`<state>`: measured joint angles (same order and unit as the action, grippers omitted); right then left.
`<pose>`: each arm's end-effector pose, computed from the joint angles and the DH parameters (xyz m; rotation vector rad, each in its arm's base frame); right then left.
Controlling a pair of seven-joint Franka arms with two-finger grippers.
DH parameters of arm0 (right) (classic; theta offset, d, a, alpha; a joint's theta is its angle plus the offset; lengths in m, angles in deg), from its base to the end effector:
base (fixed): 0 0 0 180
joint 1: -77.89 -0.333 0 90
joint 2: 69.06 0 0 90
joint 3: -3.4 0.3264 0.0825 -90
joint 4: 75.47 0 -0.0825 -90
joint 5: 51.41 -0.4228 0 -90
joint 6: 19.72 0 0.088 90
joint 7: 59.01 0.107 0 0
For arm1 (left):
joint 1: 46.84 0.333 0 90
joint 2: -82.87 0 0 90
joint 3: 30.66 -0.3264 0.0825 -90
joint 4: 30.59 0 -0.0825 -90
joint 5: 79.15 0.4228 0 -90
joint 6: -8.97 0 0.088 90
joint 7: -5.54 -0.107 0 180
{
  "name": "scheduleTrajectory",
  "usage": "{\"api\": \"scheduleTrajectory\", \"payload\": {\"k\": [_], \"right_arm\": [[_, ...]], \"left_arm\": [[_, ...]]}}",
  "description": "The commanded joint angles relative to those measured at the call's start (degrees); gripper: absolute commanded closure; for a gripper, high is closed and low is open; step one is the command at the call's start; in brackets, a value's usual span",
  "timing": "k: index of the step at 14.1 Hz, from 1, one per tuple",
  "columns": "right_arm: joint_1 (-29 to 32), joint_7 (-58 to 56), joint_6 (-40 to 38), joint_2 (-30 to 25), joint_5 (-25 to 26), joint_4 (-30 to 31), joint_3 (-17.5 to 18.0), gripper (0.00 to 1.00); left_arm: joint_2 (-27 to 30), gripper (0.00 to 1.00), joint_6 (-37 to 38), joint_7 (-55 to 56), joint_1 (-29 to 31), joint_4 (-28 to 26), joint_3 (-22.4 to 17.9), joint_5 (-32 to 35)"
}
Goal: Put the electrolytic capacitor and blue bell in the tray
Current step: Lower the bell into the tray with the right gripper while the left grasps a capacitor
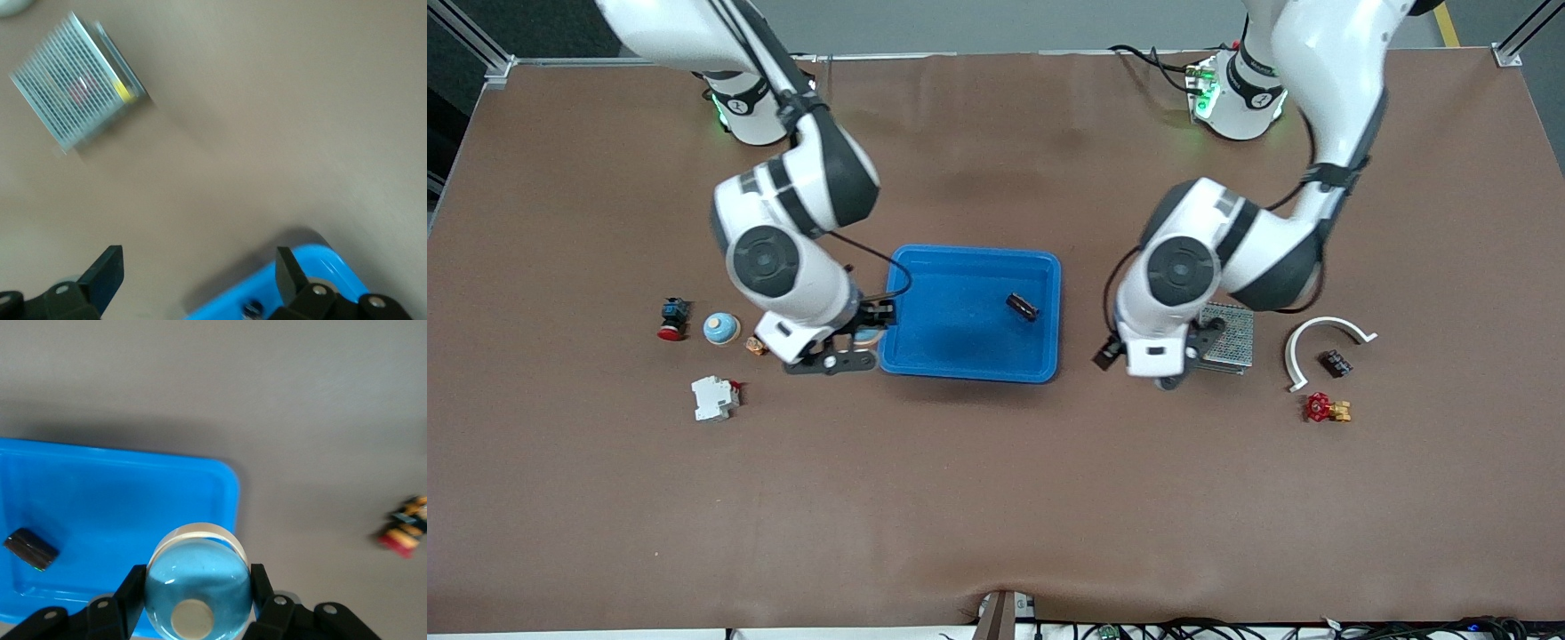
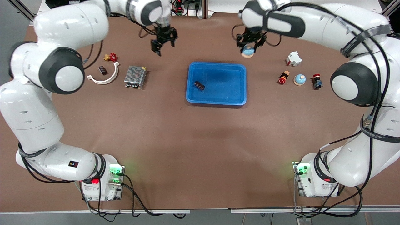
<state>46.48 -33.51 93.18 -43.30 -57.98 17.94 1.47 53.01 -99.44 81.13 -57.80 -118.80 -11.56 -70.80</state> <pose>0.6058 0.3538 0.3415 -3.1060 -0.0335 0.2136 0.6391 -0.3208 0.3446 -2.8236 -1.1420 0.1659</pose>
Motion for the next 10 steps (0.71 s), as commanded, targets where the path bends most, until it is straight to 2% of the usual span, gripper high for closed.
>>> {"api": "scheduleTrajectory", "payload": {"k": [1,7,10], "right_arm": [[-4.3,6.1,6.2,-1.2,-0.9,5.6,-0.7,0.64],[-8.2,8.9,17.4,-1.1,-0.9,15.1,-0.7,0.64],[-9.7,9.9,22.1,-1.1,-0.9,18.9,-0.7,0.64]], "left_arm": [[2.4,0.00,1.4,-8.1,6.4,-1.9,0.5,0.9],[2.0,0.00,1.0,-22.2,19.7,-4.0,0.4,2.7],[1.0,0.00,0.7,-24.3,23.3,-5.1,0.4,6.4]]}}
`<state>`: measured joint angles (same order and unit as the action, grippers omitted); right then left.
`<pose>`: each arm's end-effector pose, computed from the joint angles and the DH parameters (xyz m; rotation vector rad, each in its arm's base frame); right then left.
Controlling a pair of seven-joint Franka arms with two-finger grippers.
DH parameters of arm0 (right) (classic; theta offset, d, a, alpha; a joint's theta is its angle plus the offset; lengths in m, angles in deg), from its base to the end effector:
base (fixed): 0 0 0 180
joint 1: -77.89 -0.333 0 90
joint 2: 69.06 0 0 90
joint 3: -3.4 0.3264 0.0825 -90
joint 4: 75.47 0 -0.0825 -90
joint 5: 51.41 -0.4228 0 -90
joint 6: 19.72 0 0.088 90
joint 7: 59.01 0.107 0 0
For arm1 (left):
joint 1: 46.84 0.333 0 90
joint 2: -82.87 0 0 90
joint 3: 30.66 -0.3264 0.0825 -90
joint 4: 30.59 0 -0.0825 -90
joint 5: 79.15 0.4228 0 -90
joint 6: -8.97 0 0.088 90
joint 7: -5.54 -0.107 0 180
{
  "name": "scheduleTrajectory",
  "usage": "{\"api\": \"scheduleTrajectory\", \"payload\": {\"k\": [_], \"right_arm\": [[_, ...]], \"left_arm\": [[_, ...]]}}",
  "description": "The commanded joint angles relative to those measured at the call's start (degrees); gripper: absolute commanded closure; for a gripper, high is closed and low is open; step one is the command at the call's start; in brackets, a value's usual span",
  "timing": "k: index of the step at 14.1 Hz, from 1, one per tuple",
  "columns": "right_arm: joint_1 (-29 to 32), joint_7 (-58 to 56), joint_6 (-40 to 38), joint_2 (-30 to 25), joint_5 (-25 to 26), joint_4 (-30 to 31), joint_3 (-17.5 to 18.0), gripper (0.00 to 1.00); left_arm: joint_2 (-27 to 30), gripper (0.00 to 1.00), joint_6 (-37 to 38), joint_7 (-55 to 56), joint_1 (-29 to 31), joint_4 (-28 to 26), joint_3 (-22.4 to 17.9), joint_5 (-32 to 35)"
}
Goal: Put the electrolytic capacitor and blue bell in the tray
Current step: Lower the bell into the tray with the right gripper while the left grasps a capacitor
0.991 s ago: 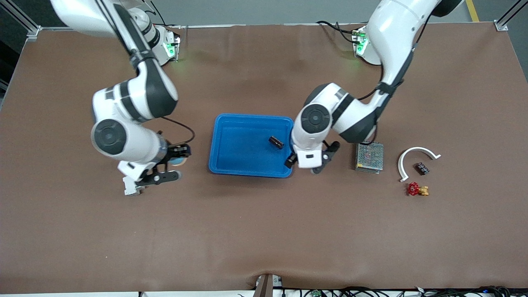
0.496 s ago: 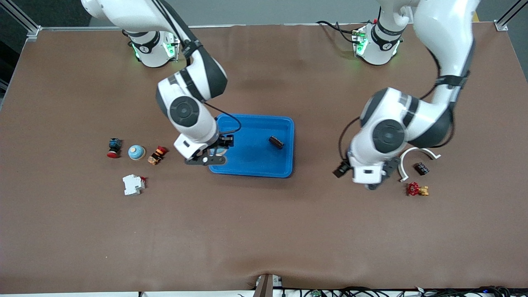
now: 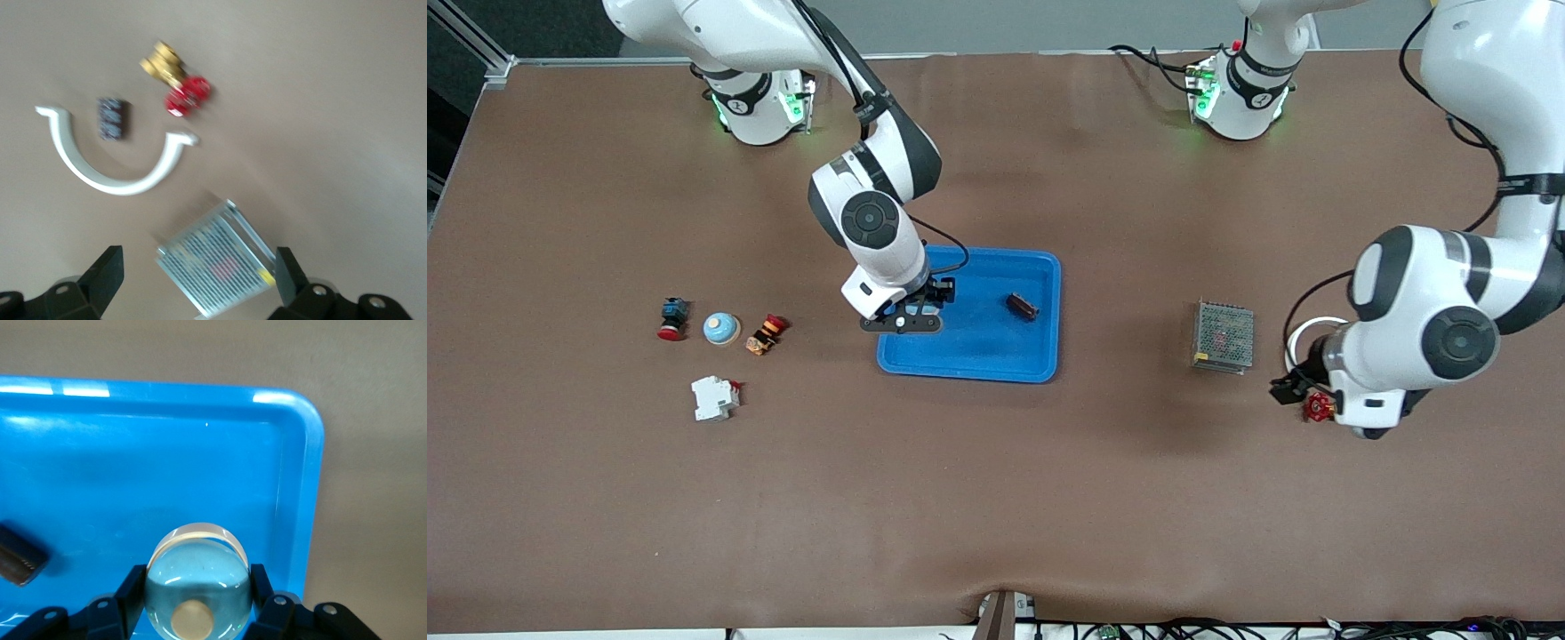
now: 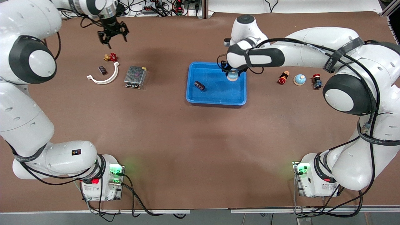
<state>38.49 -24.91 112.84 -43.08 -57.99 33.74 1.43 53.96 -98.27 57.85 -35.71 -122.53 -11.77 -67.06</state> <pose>0.5197 0.4016 0.2378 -3.1107 0.0286 0.1185 0.6950 -0.0528 0.3233 -2.8094 -1.0503 0.2441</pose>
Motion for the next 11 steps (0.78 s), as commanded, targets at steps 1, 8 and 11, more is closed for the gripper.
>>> {"api": "scheduleTrajectory", "payload": {"k": [1,8,11], "right_arm": [[-2.1,1.6,3.7,-1.5,-0.9,4.1,-0.7,0.64],[-3.2,2.8,6.5,-1.3,-0.9,7.0,-0.8,0.64],[-3.7,3.0,8.6,-0.2,-0.9,7.4,-0.7,0.64]], "left_arm": [[-0.1,0.00,-0.5,-2.6,2.7,-1.9,0.6,3.6],[-1.8,0.22,-10.6,-8.9,10.1,-9.7,0.6,9.5],[-3.2,0.31,-14.9,-8.9,12.8,-12.0,0.6,11.7]]}}
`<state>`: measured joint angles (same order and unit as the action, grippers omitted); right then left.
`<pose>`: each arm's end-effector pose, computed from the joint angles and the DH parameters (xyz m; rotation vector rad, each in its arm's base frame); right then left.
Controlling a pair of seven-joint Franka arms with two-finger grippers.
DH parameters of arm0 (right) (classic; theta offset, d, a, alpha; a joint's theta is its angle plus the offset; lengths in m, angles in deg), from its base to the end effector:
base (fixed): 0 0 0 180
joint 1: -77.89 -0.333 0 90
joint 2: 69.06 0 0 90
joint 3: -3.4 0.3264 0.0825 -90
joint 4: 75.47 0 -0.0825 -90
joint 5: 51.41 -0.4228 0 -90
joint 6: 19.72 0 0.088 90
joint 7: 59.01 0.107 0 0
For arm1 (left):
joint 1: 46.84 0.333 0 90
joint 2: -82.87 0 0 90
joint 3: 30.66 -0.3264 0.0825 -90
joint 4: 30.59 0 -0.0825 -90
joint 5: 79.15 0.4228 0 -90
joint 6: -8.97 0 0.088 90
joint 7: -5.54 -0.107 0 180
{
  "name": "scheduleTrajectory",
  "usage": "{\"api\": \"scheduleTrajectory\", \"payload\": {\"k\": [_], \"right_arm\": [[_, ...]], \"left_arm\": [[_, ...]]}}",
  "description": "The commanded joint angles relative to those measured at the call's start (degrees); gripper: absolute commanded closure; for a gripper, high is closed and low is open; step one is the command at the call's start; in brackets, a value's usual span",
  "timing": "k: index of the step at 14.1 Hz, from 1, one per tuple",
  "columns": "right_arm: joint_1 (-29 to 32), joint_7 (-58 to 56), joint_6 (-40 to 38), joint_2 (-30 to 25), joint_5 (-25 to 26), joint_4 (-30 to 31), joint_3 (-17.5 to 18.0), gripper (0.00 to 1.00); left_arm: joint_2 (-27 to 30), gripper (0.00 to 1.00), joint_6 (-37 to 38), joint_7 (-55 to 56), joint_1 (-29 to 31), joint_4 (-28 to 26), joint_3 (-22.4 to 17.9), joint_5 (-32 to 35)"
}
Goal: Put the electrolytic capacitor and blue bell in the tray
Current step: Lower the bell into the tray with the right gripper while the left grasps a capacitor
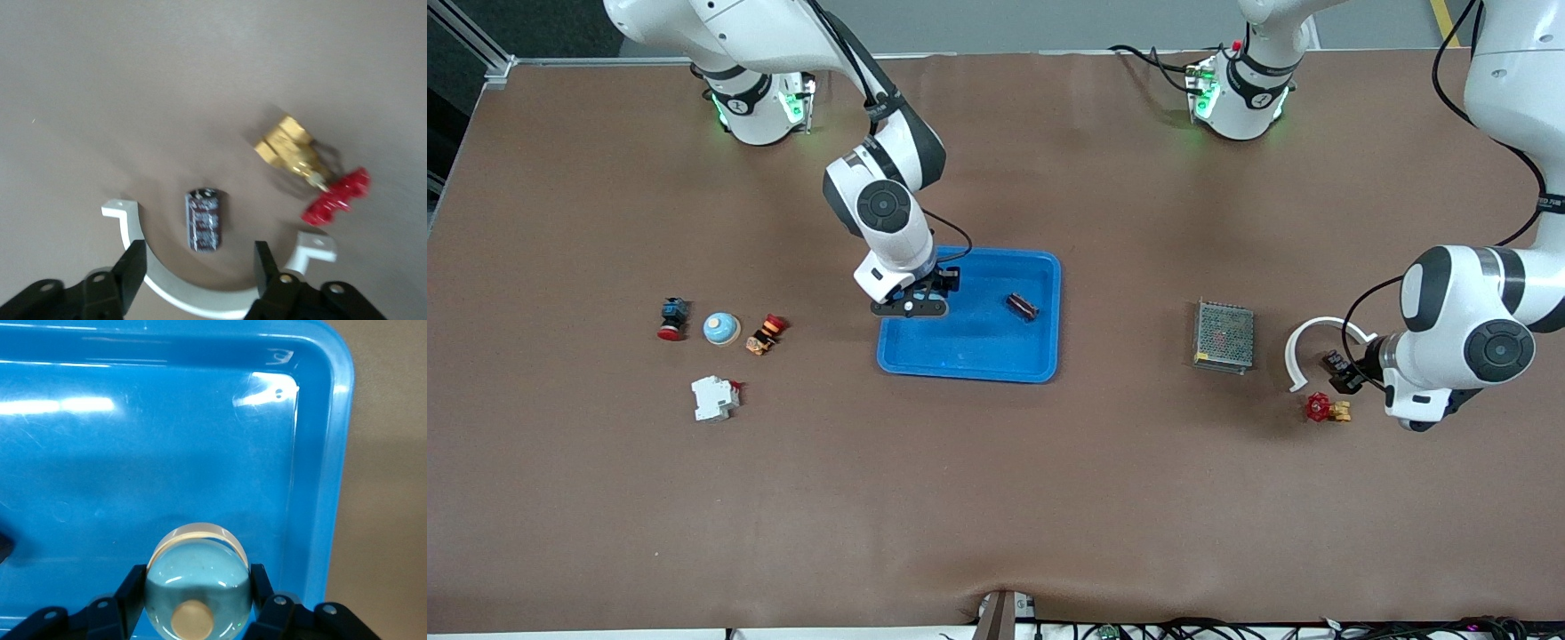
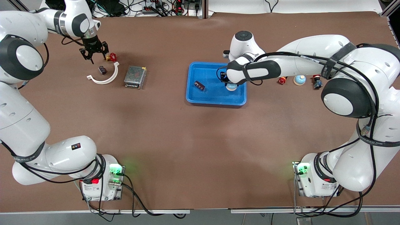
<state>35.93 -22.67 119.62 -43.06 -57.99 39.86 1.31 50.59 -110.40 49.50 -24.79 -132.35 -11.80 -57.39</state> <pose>0.4832 0.4044 0.2018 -3.1157 0.0365 0.0965 0.6652 0.0686 0.2219 -2.7940 -0.9070 0.2240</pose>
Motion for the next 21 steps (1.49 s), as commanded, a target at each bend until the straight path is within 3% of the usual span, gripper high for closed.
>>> {"api": "scheduleTrajectory", "payload": {"k": [1,10,11,12,13,14,16,19,21], "right_arm": [[-1.5,0.8,2.6,0.2,-0.9,1.5,-0.6,0.63],[-3.0,0.8,4.1,2.2,-0.9,1.8,-0.6,0.58],[-3.0,0.8,4.1,2.2,-0.9,1.8,-0.6,0.54],[-3.0,0.8,4.1,2.3,-0.9,1.8,-0.6,0.45],[-2.9,0.8,4.1,2.3,-0.9,1.7,-0.6,0.25],[-2.9,0.8,4.1,2.3,-0.9,1.7,-0.6,0.00],[-3.0,0.7,4.1,2.3,-0.8,1.7,-0.6,0.00],[-3.0,0.3,3.7,1.9,-0.7,1.5,-0.6,0.00],[-2.9,-0.1,2.9,0.8,-0.7,1.4,-0.6,0.00]], "left_arm": [[0.2,0.31,-3.3,-0.5,2.2,-2.7,0.7,2.6],[-2.4,0.33,-6.1,-0.2,3.1,-3.1,0.8,2.0],[-2.8,0.33,-6.6,-0.2,3.1,-3.1,0.8,1.9],[-3.0,0.33,-6.9,-0.2,3.2,-3.2,0.8,1.9],[-3.0,0.34,-6.9,-0.2,3.2,-3.2,0.8,1.9],[-3.3,0.40,-6.9,-0.2,3.2,-3.2,0.8,1.9],[-4.1,0.57,-7.0,-0.3,3.2,-3.2,0.8,1.9],[-4.2,0.97,-7.0,-0.2,3.2,-3.1,0.8,1.9],[-3.2,1.00,-6.5,-0.4,3.1,-2.9,1.1,1.9]]}}
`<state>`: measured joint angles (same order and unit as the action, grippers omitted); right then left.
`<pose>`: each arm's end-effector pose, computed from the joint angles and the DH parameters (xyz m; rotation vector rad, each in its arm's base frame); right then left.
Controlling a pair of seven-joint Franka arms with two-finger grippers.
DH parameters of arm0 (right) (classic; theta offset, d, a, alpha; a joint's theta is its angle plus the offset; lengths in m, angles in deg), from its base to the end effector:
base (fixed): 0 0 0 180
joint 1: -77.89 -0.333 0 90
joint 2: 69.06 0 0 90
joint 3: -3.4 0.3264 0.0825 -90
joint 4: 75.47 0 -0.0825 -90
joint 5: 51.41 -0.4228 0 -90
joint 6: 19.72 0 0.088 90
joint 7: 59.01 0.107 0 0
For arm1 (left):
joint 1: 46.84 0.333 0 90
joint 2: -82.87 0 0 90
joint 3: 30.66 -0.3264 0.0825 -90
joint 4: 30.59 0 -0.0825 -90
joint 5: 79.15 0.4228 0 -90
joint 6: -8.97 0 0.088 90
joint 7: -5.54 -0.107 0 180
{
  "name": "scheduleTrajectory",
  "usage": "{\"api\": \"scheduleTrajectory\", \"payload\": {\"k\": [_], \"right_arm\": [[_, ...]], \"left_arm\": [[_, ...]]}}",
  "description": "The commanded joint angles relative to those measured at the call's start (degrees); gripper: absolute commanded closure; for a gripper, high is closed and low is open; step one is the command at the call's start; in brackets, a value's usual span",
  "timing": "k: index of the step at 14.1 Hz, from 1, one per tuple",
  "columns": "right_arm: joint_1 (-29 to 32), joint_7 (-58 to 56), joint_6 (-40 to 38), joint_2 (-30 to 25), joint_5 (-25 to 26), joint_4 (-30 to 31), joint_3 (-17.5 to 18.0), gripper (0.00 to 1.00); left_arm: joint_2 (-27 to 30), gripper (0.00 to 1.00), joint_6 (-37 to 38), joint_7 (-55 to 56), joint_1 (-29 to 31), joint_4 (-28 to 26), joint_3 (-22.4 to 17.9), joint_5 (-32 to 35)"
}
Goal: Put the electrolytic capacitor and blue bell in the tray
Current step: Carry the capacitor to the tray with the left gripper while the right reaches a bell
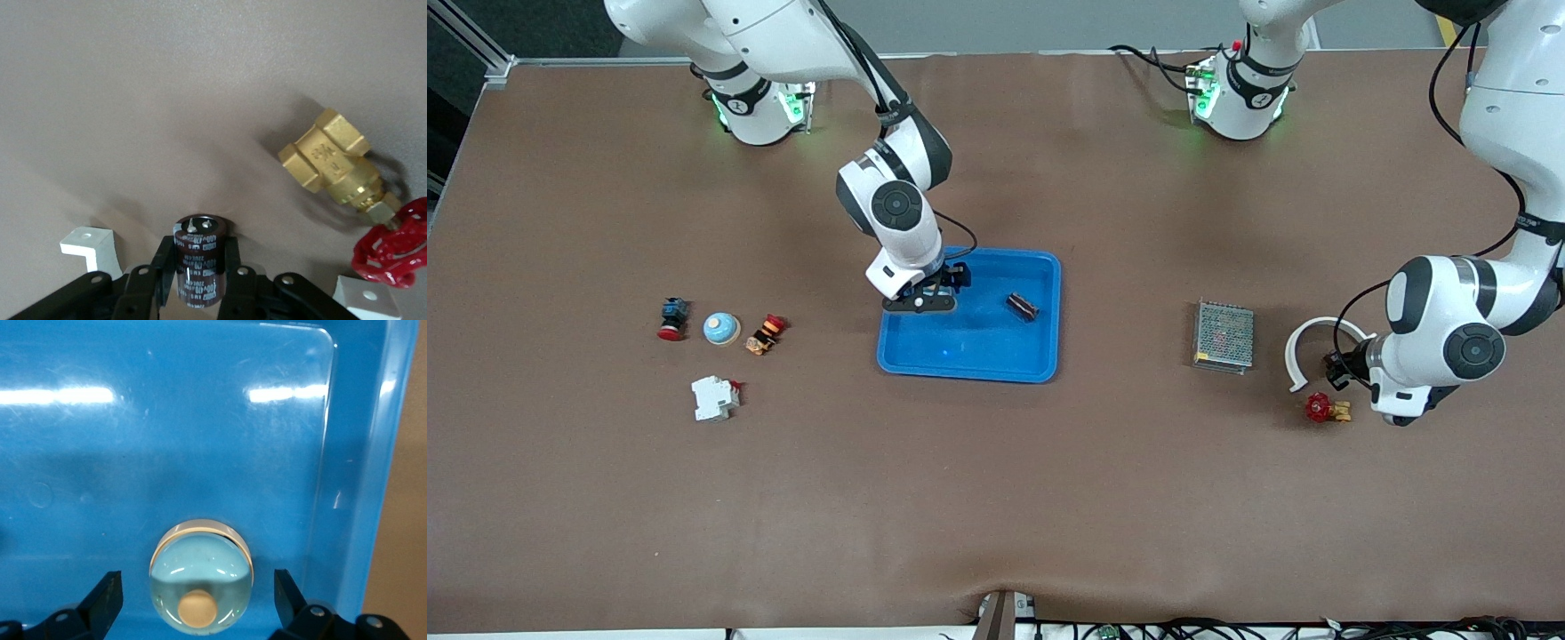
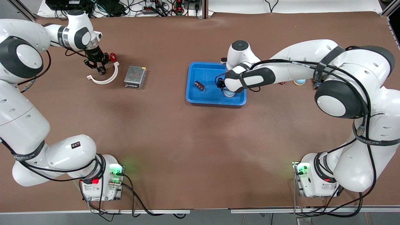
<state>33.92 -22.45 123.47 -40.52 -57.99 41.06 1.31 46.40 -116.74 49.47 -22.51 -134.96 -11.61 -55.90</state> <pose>0.4641 0.4150 0.1713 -3.1219 -0.0061 0.0876 0.6505 0.0815 0.1642 -2.8255 -0.9110 0.2433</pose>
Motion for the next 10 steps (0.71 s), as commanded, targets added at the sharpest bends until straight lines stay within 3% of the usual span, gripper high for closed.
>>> {"api": "scheduleTrajectory", "payload": {"k": [1,6,10], "right_arm": [[-0.9,-0.6,-1.9,-2.5,-0.7,0.1,-0.6,0.00],[1.2,-6.6,-7.9,-5.6,-0.2,-0.6,-1.1,0.00],[8.8,-20.3,-15.6,-10.6,-0.2,-0.6,-1.1,0.00]], "left_arm": [[2.2,1.00,0.4,-0.4,0.7,-0.4,1.1,0.4],[7.4,1.00,4.2,0.5,0.7,0.0,5.9,-0.7],[9.3,1.00,6.1,6.2,0.5,0.8,12.0,-5.5]]}}
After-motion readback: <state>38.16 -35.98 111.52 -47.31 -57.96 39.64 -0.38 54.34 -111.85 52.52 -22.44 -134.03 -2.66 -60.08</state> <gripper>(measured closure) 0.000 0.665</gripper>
